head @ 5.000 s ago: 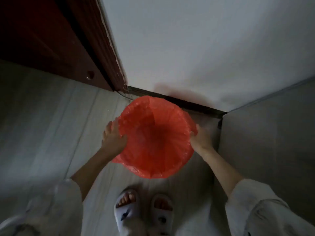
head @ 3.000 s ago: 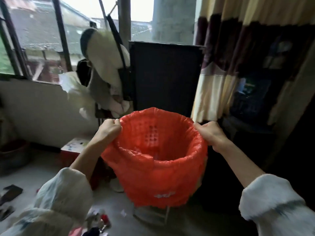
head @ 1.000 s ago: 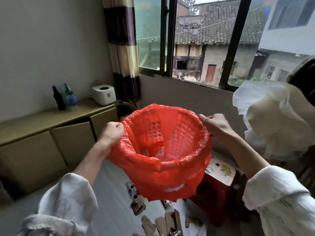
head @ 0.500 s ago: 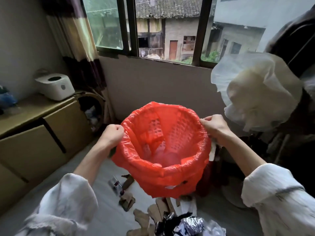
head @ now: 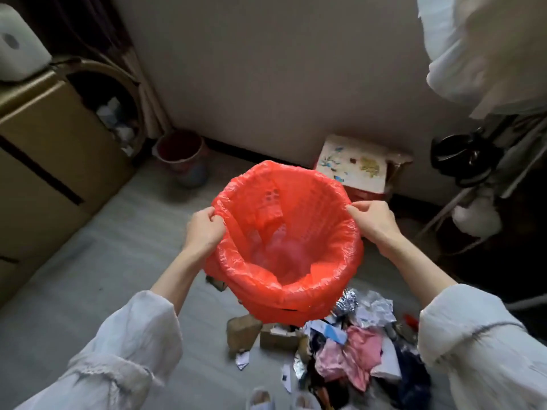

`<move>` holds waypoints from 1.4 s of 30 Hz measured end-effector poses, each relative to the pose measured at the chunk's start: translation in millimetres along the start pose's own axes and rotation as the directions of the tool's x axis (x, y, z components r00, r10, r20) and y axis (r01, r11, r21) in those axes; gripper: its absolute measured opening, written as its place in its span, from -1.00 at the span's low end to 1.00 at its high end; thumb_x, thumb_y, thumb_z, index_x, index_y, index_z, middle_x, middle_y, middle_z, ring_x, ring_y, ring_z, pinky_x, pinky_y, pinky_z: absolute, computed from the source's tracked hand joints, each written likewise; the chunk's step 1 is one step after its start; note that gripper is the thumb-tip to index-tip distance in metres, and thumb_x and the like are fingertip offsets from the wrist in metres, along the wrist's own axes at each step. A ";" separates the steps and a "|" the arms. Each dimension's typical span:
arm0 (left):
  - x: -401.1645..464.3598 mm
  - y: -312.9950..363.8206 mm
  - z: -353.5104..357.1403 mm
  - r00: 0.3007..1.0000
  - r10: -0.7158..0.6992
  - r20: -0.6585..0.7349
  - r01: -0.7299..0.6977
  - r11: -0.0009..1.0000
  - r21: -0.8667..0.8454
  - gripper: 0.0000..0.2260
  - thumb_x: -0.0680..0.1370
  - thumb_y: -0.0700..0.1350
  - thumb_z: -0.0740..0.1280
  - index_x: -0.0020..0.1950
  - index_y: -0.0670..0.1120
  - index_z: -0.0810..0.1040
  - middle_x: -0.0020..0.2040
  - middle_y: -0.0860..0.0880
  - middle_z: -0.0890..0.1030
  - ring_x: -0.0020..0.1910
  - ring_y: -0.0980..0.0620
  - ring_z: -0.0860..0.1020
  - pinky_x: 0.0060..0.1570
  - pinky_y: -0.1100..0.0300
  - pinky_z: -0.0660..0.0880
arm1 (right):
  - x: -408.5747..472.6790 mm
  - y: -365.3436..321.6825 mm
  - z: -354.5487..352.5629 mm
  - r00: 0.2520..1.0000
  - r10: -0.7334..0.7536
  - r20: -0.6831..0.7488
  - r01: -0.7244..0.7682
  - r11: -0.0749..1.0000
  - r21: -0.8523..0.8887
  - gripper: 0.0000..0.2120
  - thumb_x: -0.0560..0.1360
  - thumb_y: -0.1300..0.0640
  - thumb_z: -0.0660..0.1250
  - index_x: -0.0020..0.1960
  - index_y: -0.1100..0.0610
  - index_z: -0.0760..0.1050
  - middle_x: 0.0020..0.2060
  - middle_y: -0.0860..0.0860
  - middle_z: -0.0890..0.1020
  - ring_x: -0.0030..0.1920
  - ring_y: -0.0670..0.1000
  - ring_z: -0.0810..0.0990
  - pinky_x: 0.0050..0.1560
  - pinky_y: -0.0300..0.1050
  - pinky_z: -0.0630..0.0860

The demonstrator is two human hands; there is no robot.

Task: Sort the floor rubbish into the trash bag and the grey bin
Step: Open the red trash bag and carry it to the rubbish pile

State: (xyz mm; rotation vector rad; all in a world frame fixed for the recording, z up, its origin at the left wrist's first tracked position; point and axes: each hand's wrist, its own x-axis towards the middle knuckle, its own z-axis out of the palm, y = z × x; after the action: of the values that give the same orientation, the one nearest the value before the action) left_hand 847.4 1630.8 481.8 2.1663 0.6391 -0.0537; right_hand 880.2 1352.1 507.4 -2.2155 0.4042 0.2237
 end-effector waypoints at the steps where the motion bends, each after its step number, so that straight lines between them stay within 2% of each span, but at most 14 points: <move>1: 7.2 -20.0 12.6 1.000 -0.018 -0.021 0.018 1.000 0.005 -0.64 0.31 -0.07 0.03 -0.13 -0.18 0.55 -0.12 -0.21 0.63 -0.02 -0.26 0.54 0.05 -0.02 0.50 | 7.8 11.9 17.0 1.000 0.000 0.019 0.000 1.000 -0.003 -0.75 0.49 0.05 0.28 0.08 0.11 0.63 0.03 0.11 0.67 0.15 0.11 0.56 0.17 -0.07 0.46; 6: 52.1 -136.6 86.8 0.989 -0.116 -0.097 0.112 0.993 -0.048 -0.48 0.29 -0.03 0.03 0.12 -0.11 0.58 0.07 -0.21 0.63 0.12 -0.23 0.54 0.16 -0.06 0.47 | 58.4 91.4 128.6 0.996 -0.019 0.092 0.025 0.998 -0.063 -0.74 0.51 0.03 0.26 0.07 0.11 0.63 0.06 0.12 0.66 0.18 0.14 0.54 0.14 -0.06 0.44; 10: 77.2 -230.7 140.3 0.971 -0.144 -0.190 0.132 0.989 -0.072 -0.52 0.36 -0.06 0.06 0.19 -0.08 0.56 0.09 -0.21 0.62 0.11 -0.23 0.53 0.14 -0.05 0.47 | 95.1 157.1 227.8 0.989 -0.068 0.132 0.078 0.994 -0.078 -0.75 0.50 0.05 0.26 -0.05 0.17 0.65 -0.12 0.18 0.69 0.03 0.16 0.60 0.09 0.02 0.50; 13: 95.5 -300.6 160.4 0.932 -0.238 -0.273 0.214 0.970 -0.115 -0.63 0.50 -0.18 0.12 0.26 -0.08 0.53 0.19 -0.18 0.58 0.20 -0.18 0.50 0.23 0.02 0.42 | 112.3 191.9 296.4 0.979 -0.114 0.172 0.126 0.990 -0.059 -0.77 0.51 0.08 0.26 0.00 0.15 0.65 -0.04 0.17 0.68 0.08 0.15 0.60 0.13 -0.01 0.48; 16: 109.3 -364.8 161.1 0.881 -0.285 -0.378 0.267 0.958 -0.101 -0.64 0.51 -0.22 0.12 0.26 -0.10 0.53 0.20 -0.21 0.57 0.22 -0.19 0.48 0.24 0.03 0.39 | 119.3 208.5 366.4 0.952 -0.195 0.236 0.220 0.972 -0.084 -0.75 0.52 0.11 0.24 0.03 0.18 0.64 -0.01 0.19 0.67 0.12 0.15 0.58 0.09 -0.05 0.45; 19: 112.2 -423.6 161.6 0.831 -0.329 -0.449 0.320 0.942 -0.100 -0.63 0.52 -0.23 0.12 0.29 -0.10 0.50 0.24 -0.24 0.53 0.24 -0.23 0.45 0.24 0.04 0.36 | 118.5 219.9 436.5 0.905 -0.243 0.350 0.291 0.953 -0.089 -0.73 0.51 0.13 0.21 -0.11 0.28 0.63 -0.29 0.17 0.63 -0.17 0.13 0.57 -0.16 -0.10 0.42; 20: 113.3 -439.7 162.6 0.815 -0.347 -0.463 0.335 0.936 -0.111 -0.62 0.52 -0.23 0.12 0.31 -0.10 0.49 0.25 -0.25 0.52 0.25 -0.24 0.44 0.25 0.04 0.35 | 118.4 222.1 455.0 0.892 -0.250 0.378 0.299 0.951 -0.078 -0.72 0.50 0.13 0.21 -0.12 0.30 0.61 -0.30 0.17 0.62 -0.21 0.14 0.57 -0.15 -0.07 0.47; 22: 115.6 -468.2 164.7 0.791 -0.379 -0.480 0.363 0.923 -0.130 -0.61 0.53 -0.23 0.11 0.33 -0.11 0.47 0.27 -0.25 0.51 0.27 -0.24 0.42 0.27 0.04 0.34 | 118.6 227.7 486.8 0.868 -0.264 0.421 0.318 0.946 -0.061 -0.70 0.51 0.10 0.21 -0.01 0.31 0.60 -0.15 0.19 0.67 -0.10 0.17 0.62 0.01 0.06 0.55; 26: 115.9 -514.4 175.0 0.774 -0.449 -0.447 0.397 0.893 -0.210 -0.61 0.52 -0.21 0.12 0.32 -0.08 0.48 0.25 -0.21 0.53 0.25 -0.21 0.44 0.25 0.07 0.35 | 120.0 237.2 523.9 0.840 -0.280 0.464 0.341 0.939 -0.050 -0.70 0.52 0.10 0.22 0.06 0.30 0.58 -0.02 0.21 0.66 0.00 0.18 0.62 0.12 0.16 0.52; 30: 112.8 -539.9 190.8 0.815 -0.457 -0.356 0.363 0.882 -0.301 -0.63 0.49 -0.16 0.15 0.27 -0.05 0.52 0.17 -0.15 0.60 0.17 -0.15 0.52 0.21 0.03 0.44 | 122.5 246.7 535.6 0.838 -0.307 0.452 0.363 0.931 -0.041 -0.68 0.53 0.10 0.21 0.08 0.33 0.56 0.01 0.24 0.65 0.02 0.21 0.62 0.13 0.16 0.51; 35: 117.3 -552.7 198.1 0.851 -0.432 -0.299 0.333 0.884 -0.328 -0.50 0.36 -0.02 0.13 0.28 -0.03 0.50 0.16 -0.11 0.60 0.16 -0.12 0.55 0.22 -0.04 0.46 | 120.4 254.4 531.4 0.843 -0.343 0.414 0.386 0.922 -0.020 -0.68 0.54 0.12 0.18 0.12 0.30 0.55 0.03 0.24 0.64 0.04 0.22 0.62 0.14 0.17 0.52; 38: 114.8 -546.1 189.4 0.821 -0.448 -0.355 0.341 0.882 -0.326 -0.55 0.39 -0.04 0.13 0.23 -0.08 0.53 0.10 -0.21 0.61 0.14 -0.21 0.53 0.19 -0.05 0.46 | 111.3 255.4 532.5 0.842 -0.360 0.400 0.405 0.914 -0.030 -0.68 0.55 0.12 0.17 0.10 0.33 0.55 0.01 0.24 0.65 0.04 0.21 0.61 0.13 0.11 0.52; 40: 112.8 -547.0 180.1 0.778 -0.452 -0.437 0.371 0.891 -0.262 -0.62 0.51 -0.12 0.14 0.29 -0.12 0.49 0.16 -0.27 0.57 0.23 -0.27 0.44 0.29 -0.05 0.36 | 101.9 254.4 540.2 0.826 -0.362 0.433 0.420 0.906 -0.045 -0.66 0.55 0.09 0.17 0.06 0.32 0.57 -0.02 0.23 0.66 0.03 0.21 0.61 0.14 0.10 0.50; 42: 108.1 -553.4 170.2 0.754 -0.447 -0.481 0.393 0.894 -0.215 -0.63 0.54 -0.16 0.13 0.32 -0.13 0.46 0.20 -0.28 0.54 0.27 -0.28 0.40 0.34 -0.05 0.29 | 92.7 255.9 550.6 0.797 -0.360 0.485 0.431 0.902 -0.039 -0.67 0.54 0.06 0.17 0.05 0.27 0.58 -0.05 0.21 0.67 0.01 0.18 0.61 0.17 0.11 0.49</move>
State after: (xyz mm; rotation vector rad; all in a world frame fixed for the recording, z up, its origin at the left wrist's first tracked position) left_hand 716.5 1828.0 -57.6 1.8929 1.4116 0.3348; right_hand 862.2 1613.4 -48.1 -2.2347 -0.3589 0.5596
